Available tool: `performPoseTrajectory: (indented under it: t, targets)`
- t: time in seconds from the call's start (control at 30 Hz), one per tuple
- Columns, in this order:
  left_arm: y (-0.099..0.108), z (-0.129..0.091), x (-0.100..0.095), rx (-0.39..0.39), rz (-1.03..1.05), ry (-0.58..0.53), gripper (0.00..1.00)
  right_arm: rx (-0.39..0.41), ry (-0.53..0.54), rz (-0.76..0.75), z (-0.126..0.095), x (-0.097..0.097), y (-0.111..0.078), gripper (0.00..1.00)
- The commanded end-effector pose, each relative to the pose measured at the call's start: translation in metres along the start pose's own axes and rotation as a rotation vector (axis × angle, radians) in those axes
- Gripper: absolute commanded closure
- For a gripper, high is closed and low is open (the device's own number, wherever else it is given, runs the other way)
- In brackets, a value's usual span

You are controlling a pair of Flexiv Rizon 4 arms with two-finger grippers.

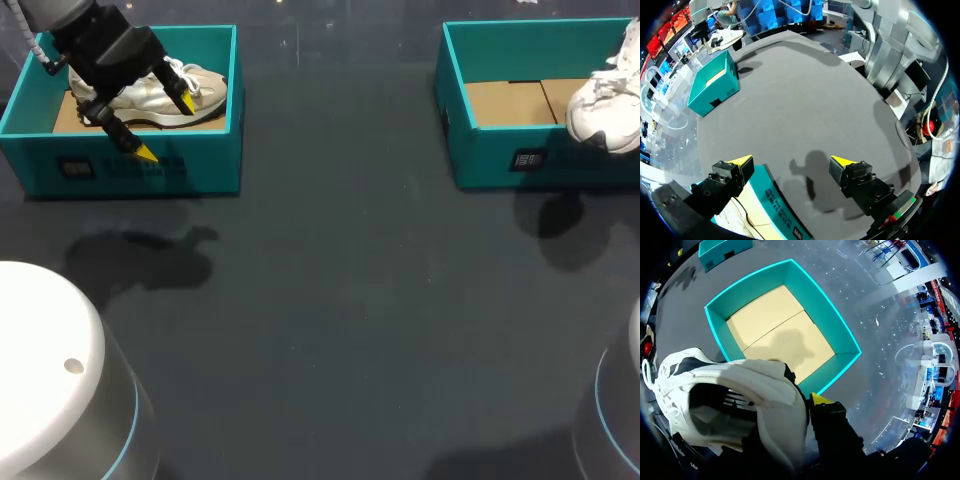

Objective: Take the shoe out of the shoebox, open the shoe tongue, remove and reinsert the insole, then place the shoe into the shoebox

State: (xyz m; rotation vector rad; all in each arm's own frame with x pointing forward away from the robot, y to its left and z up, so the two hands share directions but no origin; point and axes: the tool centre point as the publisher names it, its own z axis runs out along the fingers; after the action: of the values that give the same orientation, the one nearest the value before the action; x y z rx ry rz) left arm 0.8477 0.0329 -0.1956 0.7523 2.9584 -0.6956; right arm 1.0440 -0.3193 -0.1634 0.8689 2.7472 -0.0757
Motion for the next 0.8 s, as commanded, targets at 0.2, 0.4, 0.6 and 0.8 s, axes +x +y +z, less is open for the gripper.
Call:
performPoseTrajectory:
  t: [0.2, 0.4, 0.6, 0.8]
  targets:
    - [0.000, 0.000, 0.000, -0.003, 0.000, 0.000, 0.00, -0.009, -0.002, 0.265, 0.000, -0.012, -0.008, 1.00]
    - [0.000, 0.000, 0.000, -0.003, 0.000, 0.000, 0.00, 0.004, -0.056, 0.576, -0.004, -0.012, -0.026, 1.00]
    - [0.000, 0.000, 0.000, -0.003, 0.000, 0.000, 0.00, 0.060, -0.063, 0.783, -0.004, -0.004, -0.032, 1.00]
    - [0.000, 0.000, 0.000, -0.003, 0.000, 0.000, 0.00, 0.060, -0.063, 0.783, -0.004, -0.004, -0.032, 1.00]
